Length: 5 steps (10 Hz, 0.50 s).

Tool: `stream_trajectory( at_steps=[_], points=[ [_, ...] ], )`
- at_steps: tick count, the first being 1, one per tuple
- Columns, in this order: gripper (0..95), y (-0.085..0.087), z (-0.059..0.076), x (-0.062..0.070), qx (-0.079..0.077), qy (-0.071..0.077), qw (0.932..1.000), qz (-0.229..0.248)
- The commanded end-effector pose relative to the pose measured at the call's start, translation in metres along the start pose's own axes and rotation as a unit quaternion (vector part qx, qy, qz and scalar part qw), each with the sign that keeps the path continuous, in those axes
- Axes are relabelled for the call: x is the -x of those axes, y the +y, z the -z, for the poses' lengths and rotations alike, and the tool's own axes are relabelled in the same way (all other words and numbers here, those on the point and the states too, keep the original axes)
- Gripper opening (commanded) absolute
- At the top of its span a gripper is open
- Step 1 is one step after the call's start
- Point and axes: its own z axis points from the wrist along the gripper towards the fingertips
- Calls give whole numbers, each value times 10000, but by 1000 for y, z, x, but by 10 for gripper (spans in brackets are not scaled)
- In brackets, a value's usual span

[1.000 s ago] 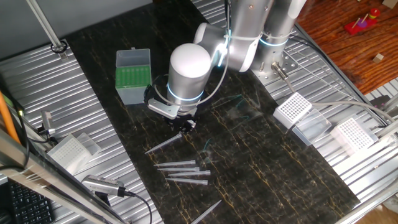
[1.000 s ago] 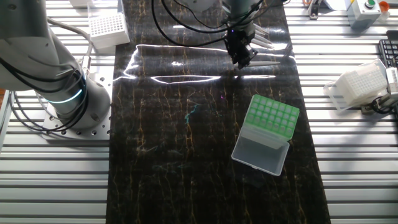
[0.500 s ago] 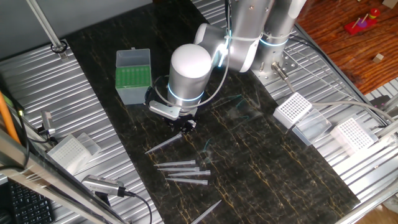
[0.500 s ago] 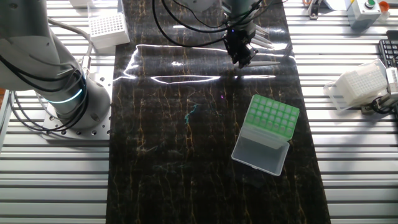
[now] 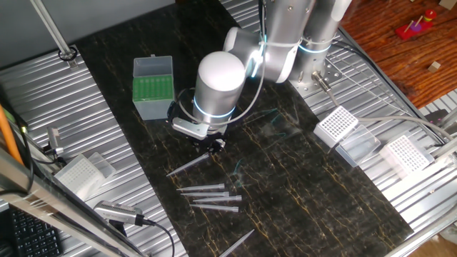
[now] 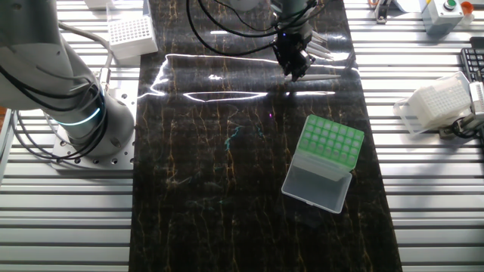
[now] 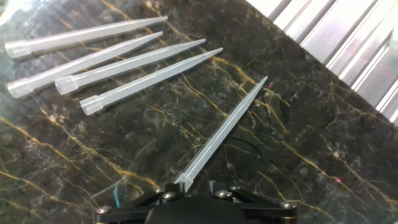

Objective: Insert a large pipette tip into the holder for large pipette tips

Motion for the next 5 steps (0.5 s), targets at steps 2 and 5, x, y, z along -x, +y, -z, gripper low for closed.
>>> stream_trajectory(
  at_steps=[2,5],
  points=[
    [190,-1,-2,0,-57,-22,10000,-6],
    [190,-1,-2,1,-41,-47,10000,61]
  ],
)
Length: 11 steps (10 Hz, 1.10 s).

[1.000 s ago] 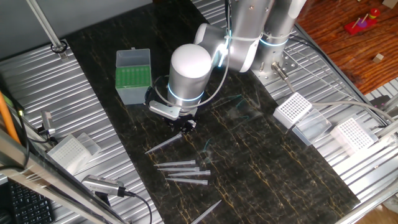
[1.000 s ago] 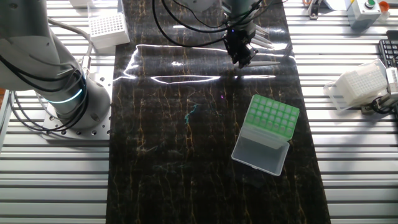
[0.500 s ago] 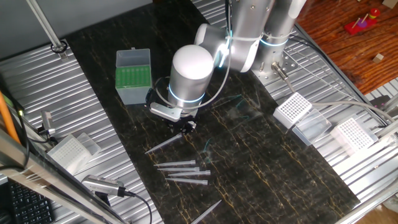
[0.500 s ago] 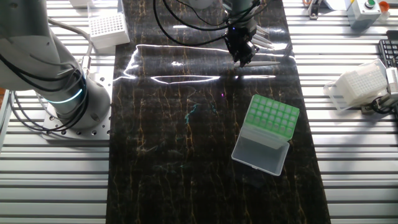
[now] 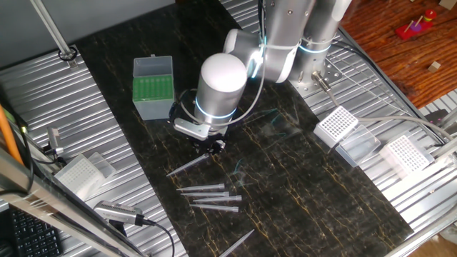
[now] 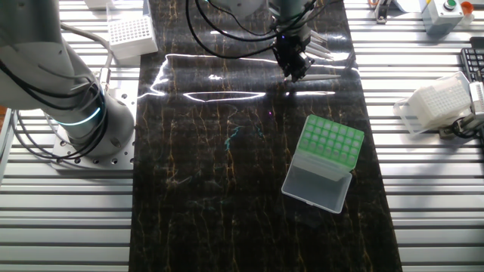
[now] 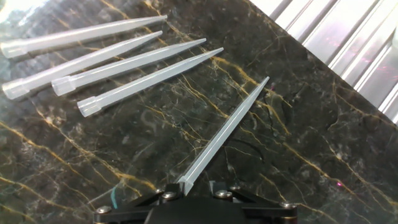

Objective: Insert a large pipette tip into the holder for large pipette tips

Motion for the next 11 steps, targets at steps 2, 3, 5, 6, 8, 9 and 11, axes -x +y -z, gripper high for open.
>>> stream_trajectory(
  at_steps=[2,3,5,6,8,9,11],
  points=[
    [190,0,0,0,63,-22,9998,-205],
    [190,0,0,0,94,-13,9996,-266],
    [190,0,0,0,139,-17,9989,-446],
    [190,0,1,0,165,-4,9984,-537],
    [190,-1,4,-1,158,110,9981,-589],
    [190,-1,3,-2,182,83,9977,-651],
    [0,-4,12,2,194,90,9958,-887]
  ],
)
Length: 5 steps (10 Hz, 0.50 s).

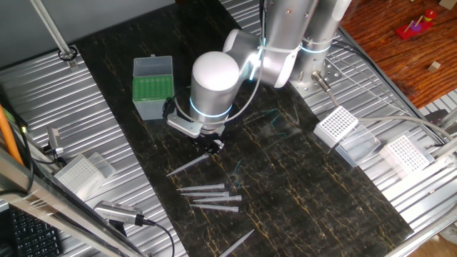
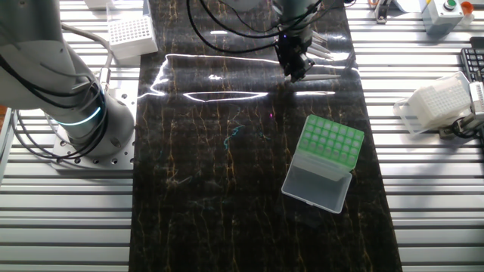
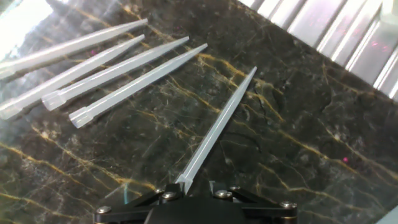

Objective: Insert a large pipette tip into the holder for large pipette tips

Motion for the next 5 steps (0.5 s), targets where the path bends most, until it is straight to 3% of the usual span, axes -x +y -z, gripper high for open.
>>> stream_trajectory(
  at_steps=[1,2,5],
  points=[
    [0,-2,14,8,20,42,9998,-218],
    [0,-2,19,15,92,94,9994,-327],
    [0,-1,29,28,114,200,9986,-480]
  ],
)
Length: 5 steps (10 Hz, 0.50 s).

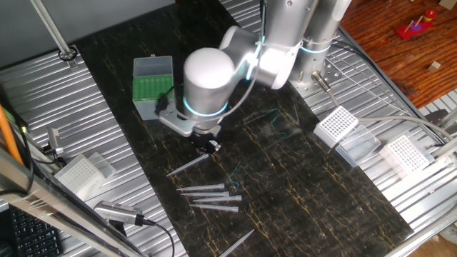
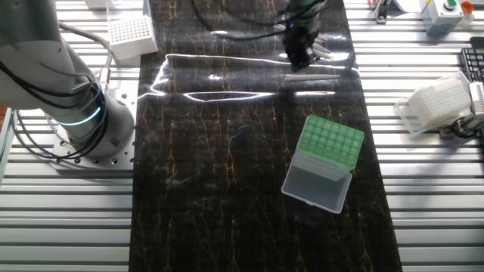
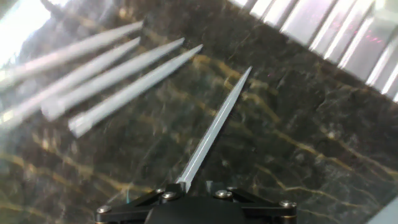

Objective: Insert a large pipette tip into the holder for large pipette tips

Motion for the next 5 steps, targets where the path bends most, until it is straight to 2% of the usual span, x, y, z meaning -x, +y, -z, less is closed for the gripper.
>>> stream_trajectory(
  at_steps=[1,3,5],
  points=[
    [0,1,0,3,-12,9,10000,-65],
    [0,2,-2,3,23,57,9997,-216],
    [0,3,-5,1,154,139,9983,-537]
  ],
)
